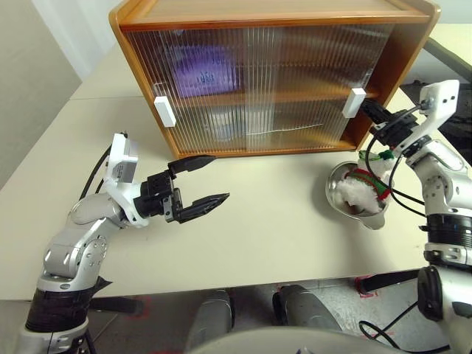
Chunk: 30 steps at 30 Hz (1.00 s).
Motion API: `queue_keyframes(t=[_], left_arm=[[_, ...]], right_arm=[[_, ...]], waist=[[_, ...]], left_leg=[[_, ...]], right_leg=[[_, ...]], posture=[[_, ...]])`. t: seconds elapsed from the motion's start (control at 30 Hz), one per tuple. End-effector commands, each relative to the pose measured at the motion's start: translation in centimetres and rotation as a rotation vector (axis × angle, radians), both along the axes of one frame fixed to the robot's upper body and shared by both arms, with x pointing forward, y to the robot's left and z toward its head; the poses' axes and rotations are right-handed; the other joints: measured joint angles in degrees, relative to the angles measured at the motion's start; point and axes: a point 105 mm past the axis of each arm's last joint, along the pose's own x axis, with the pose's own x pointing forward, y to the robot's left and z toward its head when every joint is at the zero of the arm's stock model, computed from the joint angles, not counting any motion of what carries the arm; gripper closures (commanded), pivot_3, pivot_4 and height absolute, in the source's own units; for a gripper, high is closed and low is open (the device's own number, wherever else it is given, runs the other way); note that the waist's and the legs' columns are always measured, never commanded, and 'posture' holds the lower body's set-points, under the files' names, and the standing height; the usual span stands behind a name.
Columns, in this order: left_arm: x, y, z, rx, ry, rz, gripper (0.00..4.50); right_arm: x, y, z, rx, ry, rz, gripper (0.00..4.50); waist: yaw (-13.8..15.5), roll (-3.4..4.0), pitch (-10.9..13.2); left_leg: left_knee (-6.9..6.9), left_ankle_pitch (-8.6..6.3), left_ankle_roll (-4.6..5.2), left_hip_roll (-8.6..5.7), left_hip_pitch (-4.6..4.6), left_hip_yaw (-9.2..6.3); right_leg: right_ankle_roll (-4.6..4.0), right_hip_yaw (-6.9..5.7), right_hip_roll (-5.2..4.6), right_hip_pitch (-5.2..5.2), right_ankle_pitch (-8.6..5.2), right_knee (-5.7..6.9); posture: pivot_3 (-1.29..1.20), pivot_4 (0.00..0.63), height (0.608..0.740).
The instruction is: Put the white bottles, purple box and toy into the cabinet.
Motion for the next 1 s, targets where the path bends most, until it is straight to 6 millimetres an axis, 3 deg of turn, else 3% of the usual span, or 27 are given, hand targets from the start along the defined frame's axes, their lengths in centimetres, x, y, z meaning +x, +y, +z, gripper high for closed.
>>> queue_keyframes(t=[0.03, 1.0], left_arm=[[-0.1, 0.0, -0.5, 0.018, 0.01, 0.001, 0.0], [-0.3, 0.1, -0.9, 0.021, 0.023, 0.014, 0.0]], right_arm=[[0.1, 1.3, 0.3, 0.007, 0.004, 0.046, 4.45], [0.6, 7.8, 0.8, 0.091, 0.017, 0.234, 4.45]], waist=[[0.1, 0.0, 0.0], [0.0, 0.04, 0.0]], left_leg=[[-0.03, 0.0, 0.0, 0.0, 0.0, -0.01], [-0.33, 0.01, 0.0, 0.06, 0.02, -0.02]], right_leg=[[0.03, -0.01, 0.0, 0.0, 0.01, 0.0], [0.04, -0.03, 0.01, -0.17, 0.03, 0.01]], posture=[[-0.1, 0.067, 0.74], [-0.08, 0.068, 0.74]])
